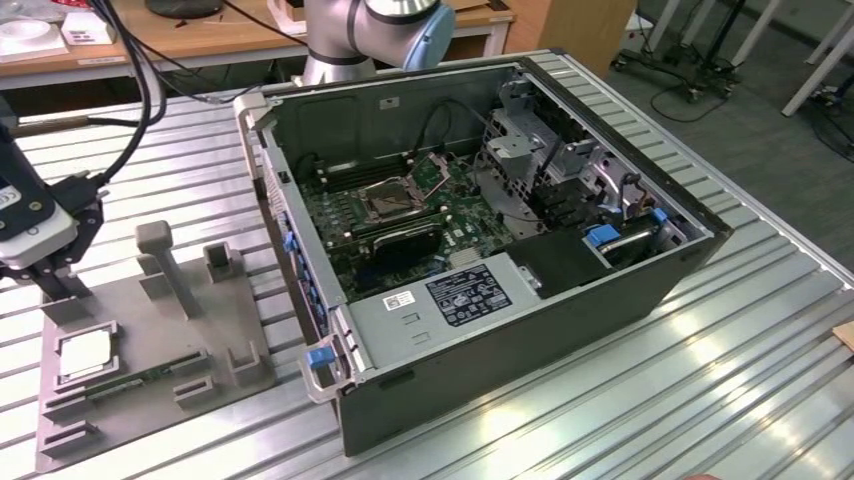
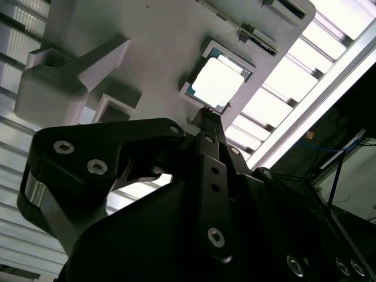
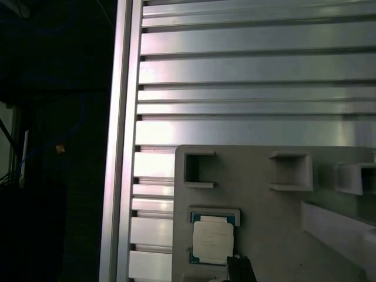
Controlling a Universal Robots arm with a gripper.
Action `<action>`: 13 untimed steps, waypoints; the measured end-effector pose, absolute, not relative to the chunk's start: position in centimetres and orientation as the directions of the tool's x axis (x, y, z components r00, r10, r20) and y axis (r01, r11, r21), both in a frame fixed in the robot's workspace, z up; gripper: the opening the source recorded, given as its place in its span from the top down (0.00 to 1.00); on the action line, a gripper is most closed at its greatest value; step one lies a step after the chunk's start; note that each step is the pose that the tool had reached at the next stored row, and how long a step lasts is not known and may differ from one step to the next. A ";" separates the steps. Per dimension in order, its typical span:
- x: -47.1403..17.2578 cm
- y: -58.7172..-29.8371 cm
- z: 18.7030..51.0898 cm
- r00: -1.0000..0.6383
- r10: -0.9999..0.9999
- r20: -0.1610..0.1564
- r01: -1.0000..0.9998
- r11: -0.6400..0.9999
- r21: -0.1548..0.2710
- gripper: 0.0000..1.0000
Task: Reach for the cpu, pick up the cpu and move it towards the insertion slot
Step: 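Reach for the cpu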
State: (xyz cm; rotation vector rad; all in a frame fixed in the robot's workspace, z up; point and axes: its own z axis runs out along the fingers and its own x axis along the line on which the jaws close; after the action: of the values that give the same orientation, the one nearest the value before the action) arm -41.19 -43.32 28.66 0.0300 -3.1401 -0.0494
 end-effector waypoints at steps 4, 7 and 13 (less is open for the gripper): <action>-41.2 -43.3 28.5 -1.000 -0.019 0.001 -0.019 0.999 0.031 0.89; -41.3 -43.3 28.4 -1.000 -0.019 0.001 -0.019 0.999 0.030 0.89; -41.3 -43.3 28.2 -1.000 -0.019 0.001 -0.019 0.999 0.029 0.89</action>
State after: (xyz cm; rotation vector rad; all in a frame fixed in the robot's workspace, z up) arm -41.31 -43.32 28.21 0.0300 -3.1400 -0.0458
